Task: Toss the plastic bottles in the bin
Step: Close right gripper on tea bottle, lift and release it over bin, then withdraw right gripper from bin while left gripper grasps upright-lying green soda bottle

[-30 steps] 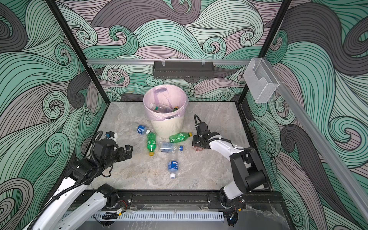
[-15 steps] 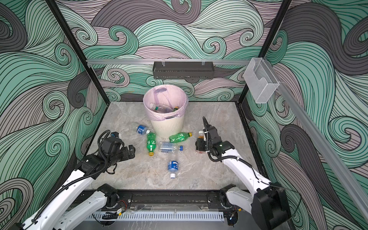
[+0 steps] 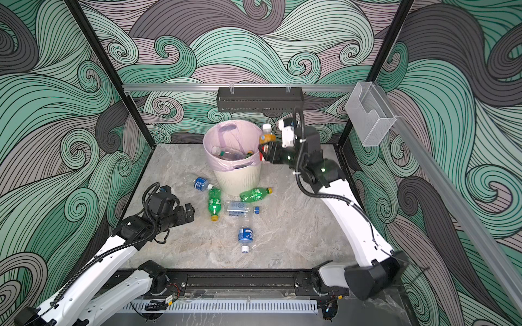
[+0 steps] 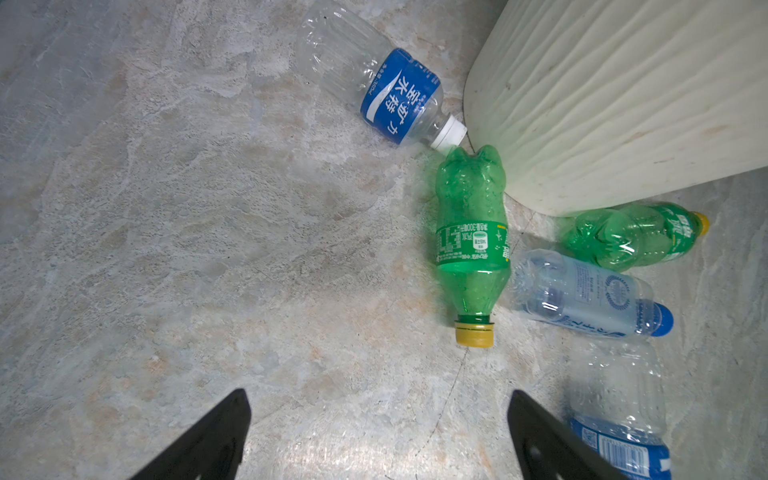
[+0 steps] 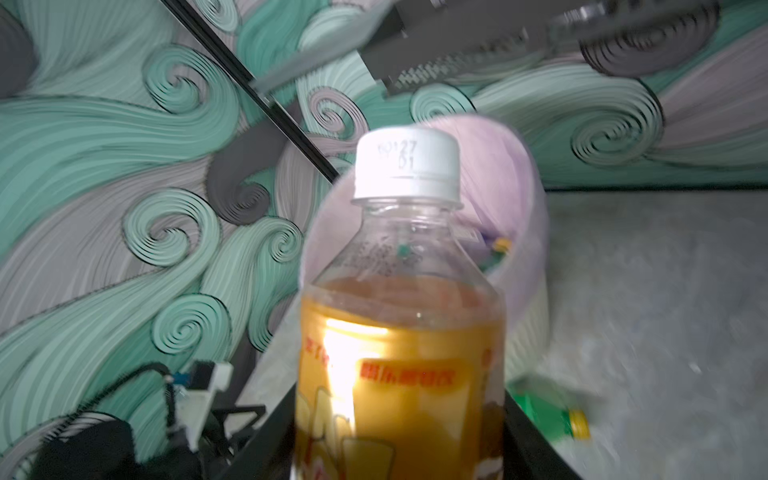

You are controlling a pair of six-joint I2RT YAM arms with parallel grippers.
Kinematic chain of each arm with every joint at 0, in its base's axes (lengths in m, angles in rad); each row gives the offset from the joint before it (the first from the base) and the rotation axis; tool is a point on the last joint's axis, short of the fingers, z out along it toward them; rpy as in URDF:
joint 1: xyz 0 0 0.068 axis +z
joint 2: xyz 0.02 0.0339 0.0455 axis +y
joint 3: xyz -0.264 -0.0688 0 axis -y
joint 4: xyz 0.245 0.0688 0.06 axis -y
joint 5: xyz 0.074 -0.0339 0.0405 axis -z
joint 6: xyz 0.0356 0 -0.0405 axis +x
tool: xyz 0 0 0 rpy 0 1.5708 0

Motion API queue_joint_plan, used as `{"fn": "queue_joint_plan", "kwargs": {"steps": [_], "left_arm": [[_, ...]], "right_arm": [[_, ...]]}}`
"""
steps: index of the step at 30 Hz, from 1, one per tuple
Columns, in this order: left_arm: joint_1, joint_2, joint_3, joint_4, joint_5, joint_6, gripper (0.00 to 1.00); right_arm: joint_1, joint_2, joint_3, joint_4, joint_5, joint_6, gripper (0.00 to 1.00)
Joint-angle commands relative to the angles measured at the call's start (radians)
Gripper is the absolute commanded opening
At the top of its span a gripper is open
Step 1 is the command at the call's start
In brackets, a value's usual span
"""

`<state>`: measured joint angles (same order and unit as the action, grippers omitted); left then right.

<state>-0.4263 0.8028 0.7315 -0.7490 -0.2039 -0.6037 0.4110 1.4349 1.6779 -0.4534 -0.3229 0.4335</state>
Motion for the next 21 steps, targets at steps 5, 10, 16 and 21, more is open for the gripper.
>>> {"fn": "queue_joint_plan", "kwargs": {"steps": [5,10,16,21], "left_arm": [[0.007,0.029,-0.011,0.055,0.058,-0.010,0.99],[0.006,0.045,-0.036,0.087,0.072,-0.014,0.99],[0.007,0.090,-0.054,0.153,0.097,-0.023,0.99],[0.007,0.143,-0.052,0.201,0.111,-0.034,0.98]], "right_arm": [[0.004,0.362,0.481,-0.151,-0.064,0.011,0.91],[0.003,0.208,0.288,-0.081,-0.058,-0.039,0.96],[0.000,-0.062,-0.050,-0.035,-0.034,-0.095,1.00],[-0.006,-0.270,-0.323,-0.037,0.033,-0.122,1.00]]}}
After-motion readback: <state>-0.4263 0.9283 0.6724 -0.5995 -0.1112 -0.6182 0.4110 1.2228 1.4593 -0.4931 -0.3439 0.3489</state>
